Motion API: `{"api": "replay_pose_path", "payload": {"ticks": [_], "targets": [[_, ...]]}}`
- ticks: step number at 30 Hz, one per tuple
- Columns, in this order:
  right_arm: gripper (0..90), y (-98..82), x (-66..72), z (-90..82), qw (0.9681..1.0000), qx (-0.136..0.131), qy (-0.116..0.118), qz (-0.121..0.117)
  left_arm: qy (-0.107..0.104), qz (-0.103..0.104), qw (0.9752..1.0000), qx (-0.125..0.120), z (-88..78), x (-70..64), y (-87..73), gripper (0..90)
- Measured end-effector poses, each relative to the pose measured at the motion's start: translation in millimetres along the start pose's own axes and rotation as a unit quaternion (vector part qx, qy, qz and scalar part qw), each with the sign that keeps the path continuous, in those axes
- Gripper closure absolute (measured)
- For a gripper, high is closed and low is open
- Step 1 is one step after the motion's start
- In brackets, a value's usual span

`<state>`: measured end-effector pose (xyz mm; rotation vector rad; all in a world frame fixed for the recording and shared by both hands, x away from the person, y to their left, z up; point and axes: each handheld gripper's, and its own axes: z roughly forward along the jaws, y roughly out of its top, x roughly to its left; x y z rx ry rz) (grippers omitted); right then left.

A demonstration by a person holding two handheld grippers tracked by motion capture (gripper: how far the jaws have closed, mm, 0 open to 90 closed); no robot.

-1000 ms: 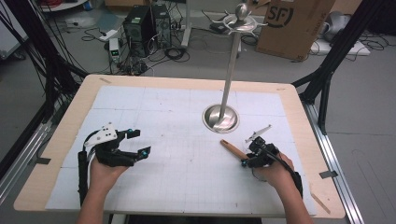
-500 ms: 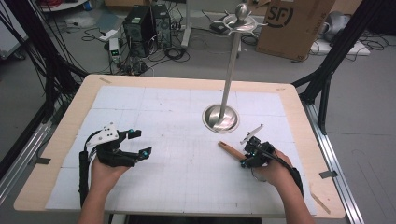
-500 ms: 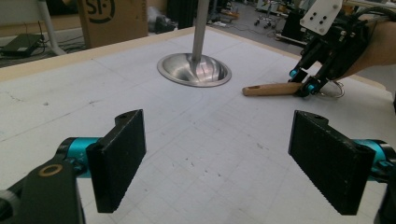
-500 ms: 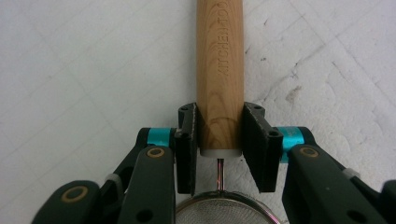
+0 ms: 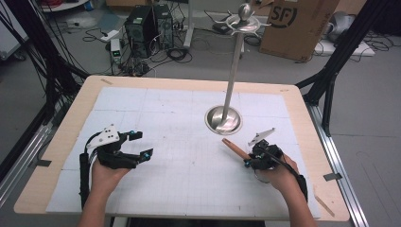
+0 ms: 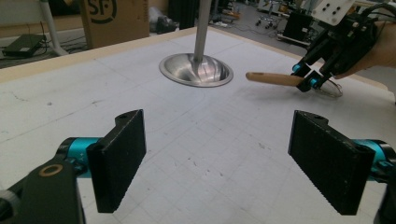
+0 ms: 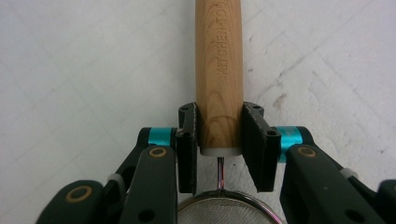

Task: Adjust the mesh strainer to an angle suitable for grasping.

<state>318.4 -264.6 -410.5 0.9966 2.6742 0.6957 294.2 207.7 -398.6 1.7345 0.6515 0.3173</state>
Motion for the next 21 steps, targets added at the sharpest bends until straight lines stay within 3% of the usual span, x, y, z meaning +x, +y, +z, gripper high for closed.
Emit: {"api": "replay_pose_path", "payload": {"ticks": [2, 4, 6, 9, 13, 15, 21], "targets": [[68.7, 0.0, 0.1, -3.6, 0.9999, -0.013, 0.002, 0.0, 0.001, -0.001, 1.0, -0.003, -0.3, 0.0, 0.1, 19.6], [68.6, -0.4, -0.1, -14.1, 0.9986, -0.052, 0.008, 0.001, 0.0, 0.0, 1.0, -0.004, -1.1, 0.5, 0.3, 19.6], [68.6, -0.6, -0.1, -16.7, 0.9981, -0.061, 0.008, 0.003, 0.0, -0.001, 1.0, -0.006, -1.4, 0.8, 0.3, 19.7], [68.6, -1.5, -1.5, -29.0, 0.9956, -0.094, 0.007, 0.009, -0.002, -0.002, 1.0, -0.009, -1.8, 1.1, 0.5, 19.6], [68.6, -0.8, -3.6, -36.8, 0.9938, -0.111, 0.006, 0.013, -0.004, -0.004, 0.9999, -0.014, -3.5, 1.8, 0.9, 19.6], [68.6, 0.4, -5.8, -44.3, 0.9904, -0.136, 0.013, 0.02, -0.005, -0.002, 0.9999, -0.015, -4.6, 2.2, 1.2, 19.6], [68.6, 3.8, -6.0, -52.5, 0.9861, -0.164, 0.015, 0.023, -0.003, -0.002, 0.9998, -0.021, -6.3, 2.3, 1.9, 19.7]]}}
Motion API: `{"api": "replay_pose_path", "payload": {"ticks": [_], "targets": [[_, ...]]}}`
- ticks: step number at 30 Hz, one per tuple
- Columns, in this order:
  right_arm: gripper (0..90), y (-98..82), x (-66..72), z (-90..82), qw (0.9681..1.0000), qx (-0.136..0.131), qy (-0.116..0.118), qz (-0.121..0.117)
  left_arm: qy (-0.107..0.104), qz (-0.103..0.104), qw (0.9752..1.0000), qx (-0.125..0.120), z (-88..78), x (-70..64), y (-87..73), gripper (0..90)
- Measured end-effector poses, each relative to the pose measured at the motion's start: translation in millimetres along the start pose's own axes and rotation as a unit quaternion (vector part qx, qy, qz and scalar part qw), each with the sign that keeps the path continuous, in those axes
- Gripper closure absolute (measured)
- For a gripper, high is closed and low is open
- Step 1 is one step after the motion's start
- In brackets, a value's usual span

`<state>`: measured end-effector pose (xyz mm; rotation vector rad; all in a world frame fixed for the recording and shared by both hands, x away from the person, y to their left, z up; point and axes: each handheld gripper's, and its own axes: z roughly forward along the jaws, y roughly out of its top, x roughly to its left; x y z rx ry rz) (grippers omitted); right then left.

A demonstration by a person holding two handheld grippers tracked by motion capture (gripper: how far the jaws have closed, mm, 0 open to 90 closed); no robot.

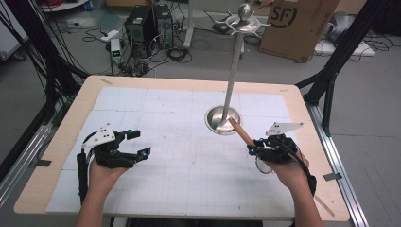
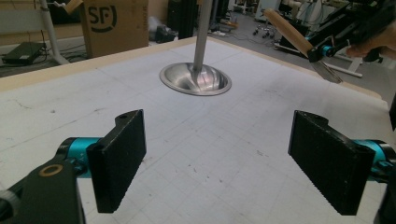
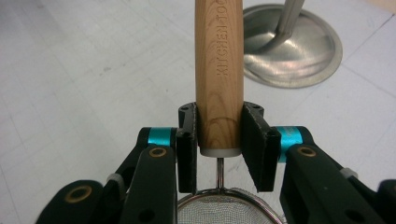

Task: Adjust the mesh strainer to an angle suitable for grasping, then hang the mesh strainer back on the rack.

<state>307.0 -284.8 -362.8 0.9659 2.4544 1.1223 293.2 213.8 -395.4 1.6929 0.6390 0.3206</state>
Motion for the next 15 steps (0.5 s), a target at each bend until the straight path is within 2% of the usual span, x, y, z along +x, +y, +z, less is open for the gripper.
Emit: {"api": "replay_pose_path", "payload": {"ticks": [9, 15], "targets": [[68.6, 2.7, 1.3, -4.6, 0.9998, -0.022, 0.004, 0.001, -0.001, 0.001, 1.0, 0.0, -0.3, -1.1, 0.7, 19.7], [68.5, 6.8, -0.6, -14.5, 0.9984, -0.056, 0.003, -0.001, 0.001, 0.001, 1.0, 0.003, 0.5, -0.4, 0.1, 19.8]]}}
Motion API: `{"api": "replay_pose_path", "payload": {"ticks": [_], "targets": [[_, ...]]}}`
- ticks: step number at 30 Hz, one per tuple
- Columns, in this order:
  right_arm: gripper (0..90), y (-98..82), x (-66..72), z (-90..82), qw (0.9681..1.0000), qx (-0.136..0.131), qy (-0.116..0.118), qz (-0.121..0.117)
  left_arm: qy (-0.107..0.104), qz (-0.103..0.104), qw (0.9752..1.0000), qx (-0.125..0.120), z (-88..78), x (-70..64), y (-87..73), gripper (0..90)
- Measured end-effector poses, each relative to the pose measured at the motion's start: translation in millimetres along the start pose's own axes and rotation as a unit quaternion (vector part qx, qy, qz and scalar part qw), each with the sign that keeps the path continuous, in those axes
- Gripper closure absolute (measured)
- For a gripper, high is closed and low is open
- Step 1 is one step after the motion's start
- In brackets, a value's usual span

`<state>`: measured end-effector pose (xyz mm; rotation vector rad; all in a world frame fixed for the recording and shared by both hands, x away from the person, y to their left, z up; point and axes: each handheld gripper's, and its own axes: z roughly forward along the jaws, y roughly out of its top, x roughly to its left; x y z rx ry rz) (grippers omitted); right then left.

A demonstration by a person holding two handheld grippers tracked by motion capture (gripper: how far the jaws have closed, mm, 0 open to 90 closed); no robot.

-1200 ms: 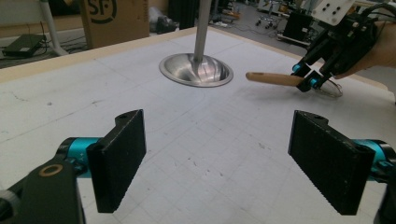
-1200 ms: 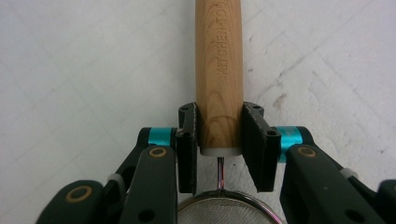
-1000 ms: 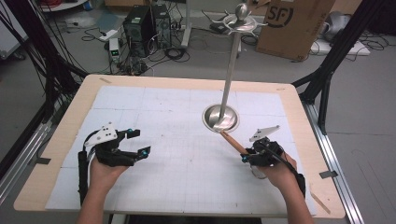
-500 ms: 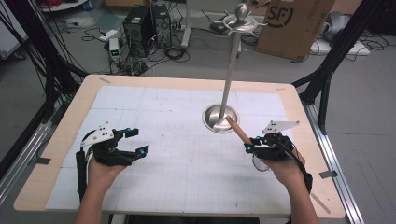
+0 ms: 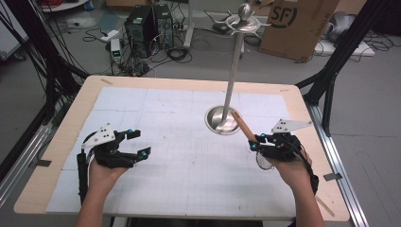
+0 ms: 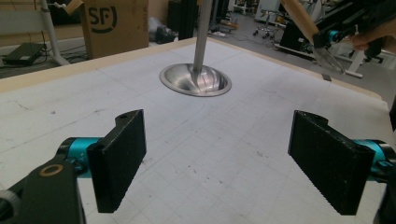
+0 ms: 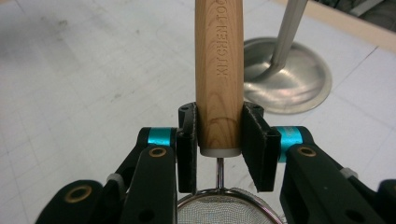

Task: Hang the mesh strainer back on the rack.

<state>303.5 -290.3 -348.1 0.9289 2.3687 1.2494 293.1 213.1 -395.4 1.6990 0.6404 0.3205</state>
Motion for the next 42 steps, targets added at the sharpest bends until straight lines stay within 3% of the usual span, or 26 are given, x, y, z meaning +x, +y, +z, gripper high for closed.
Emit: {"api": "replay_pose_path", "payload": {"ticks": [3, 6, 13, 22, 31, 36, 38, 42], "targets": [[68.5, 5.6, 0.5, -4.5, 0.9997, -0.022, 0.001, -0.012, 0.0, 0.003, 1.0, 0.0, -0.3, -1.1, 0.5, 19.8], [68.5, 9.1, 0.7, -7.3, 0.9994, -0.029, -0.005, -0.016, 0.002, 0.003, 1.0, -0.001, -0.9, -2.0, 1.5, 19.8], [68.5, 26.0, -1.4, -23.9, 0.9971, -0.074, -0.013, -0.011, 0.002, 0.004, 1.0, 0.003, 0.7, -2.9, 1.2, 19.9], [68.6, 42.6, -4.7, -38.5, 0.9944, -0.103, -0.014, -0.017, 0.001, 0.001, 1.0, 0.001, 1.3, -2.0, 1.5, 19.9], [68.5, 69.7, -7.2, -53.2, 0.9901, -0.133, -0.023, -0.039, 0.002, 0.001, 1.0, -0.003, -1.2, -1.1, 2.2, 19.9], [68.6, 80.8, -12.4, -62.4, 0.9879, -0.15, -0.029, -0.028, 0.003, 0.002, 1.0, -0.004, -1.4, -0.9, 2.2, 19.9], [68.5, 84.4, -15.0, -64.7, 0.9863, -0.158, -0.034, -0.035, 0.002, 0.0, 1.0, -0.002, -1.0, -0.8, 1.9, 19.9], [68.6, 91.1, -18.4, -68.7, 0.9859, -0.158, -0.043, -0.032, 0.003, 0.0, 1.0, -0.001, -0.1, -0.8, 1.6, 19.9]]}}
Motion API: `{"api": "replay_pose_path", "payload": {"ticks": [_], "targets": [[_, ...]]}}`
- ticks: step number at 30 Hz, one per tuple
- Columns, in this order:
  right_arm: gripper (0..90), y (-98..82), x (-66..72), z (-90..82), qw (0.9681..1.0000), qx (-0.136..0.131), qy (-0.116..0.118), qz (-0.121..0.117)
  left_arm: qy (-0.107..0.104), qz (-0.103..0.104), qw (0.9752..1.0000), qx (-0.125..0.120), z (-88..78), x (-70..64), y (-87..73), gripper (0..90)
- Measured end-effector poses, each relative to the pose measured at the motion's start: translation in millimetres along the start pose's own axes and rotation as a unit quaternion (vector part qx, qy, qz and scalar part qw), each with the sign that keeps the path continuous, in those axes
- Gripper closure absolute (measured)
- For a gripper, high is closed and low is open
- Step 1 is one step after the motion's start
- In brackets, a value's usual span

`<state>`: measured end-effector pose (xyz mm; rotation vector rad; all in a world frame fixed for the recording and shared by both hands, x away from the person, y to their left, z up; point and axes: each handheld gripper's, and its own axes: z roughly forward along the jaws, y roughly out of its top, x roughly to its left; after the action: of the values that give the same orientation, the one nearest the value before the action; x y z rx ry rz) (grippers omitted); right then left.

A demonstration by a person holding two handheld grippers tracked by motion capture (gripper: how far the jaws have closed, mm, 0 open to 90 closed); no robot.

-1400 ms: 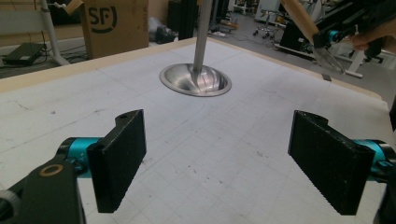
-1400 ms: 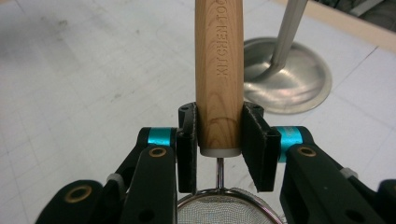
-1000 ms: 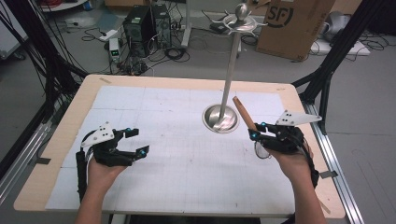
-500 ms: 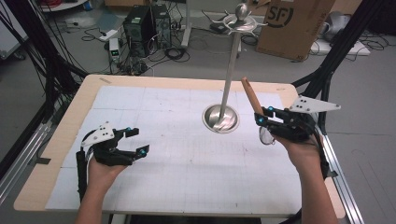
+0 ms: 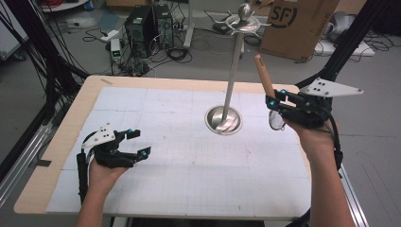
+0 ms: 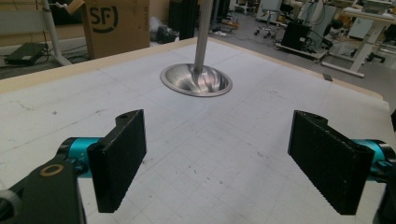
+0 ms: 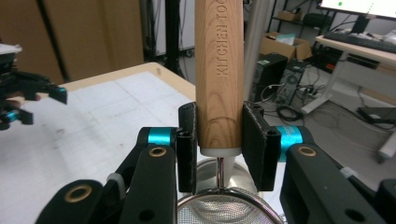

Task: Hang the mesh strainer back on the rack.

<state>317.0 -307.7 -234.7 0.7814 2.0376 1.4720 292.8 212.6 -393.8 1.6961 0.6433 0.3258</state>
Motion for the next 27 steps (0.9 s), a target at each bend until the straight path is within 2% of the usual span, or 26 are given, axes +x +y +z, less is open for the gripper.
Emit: {"api": "replay_pose_path", "payload": {"ticks": [5, 13, 15, 16, 27], "targets": [[68.6, 11.8, -4.0, -1.8, 0.9999, -0.012, -0.009, -0.003, 0.001, 0.0, 1.0, 0.001, -0.3, 0.4, -0.2, 19.9], [68.5, 31.7, -9.8, -0.1, 0.9996, -0.008, -0.024, -0.014, 0.001, 0.0, 1.0, 0.002, -0.4, 0.8, -0.3, 19.9], [68.5, 33.8, -10.3, 1.1, 0.9997, -0.006, -0.025, -0.005, 0.001, -0.002, 1.0, 0.001, -0.8, 0.8, -0.3, 19.9], [68.5, 34.8, -12.1, 2.4, 0.9995, -0.01, -0.026, -0.013, 0.002, -0.002, 1.0, 0.001, -1.0, 1.2, -0.3, 19.9], [68.5, 43.2, -16.2, 15.4, 0.9994, 0.003, -0.031, -0.017, 0.003, -0.001, 1.0, 0.003, -1.1, 2.1, -0.5, 19.9]]}}
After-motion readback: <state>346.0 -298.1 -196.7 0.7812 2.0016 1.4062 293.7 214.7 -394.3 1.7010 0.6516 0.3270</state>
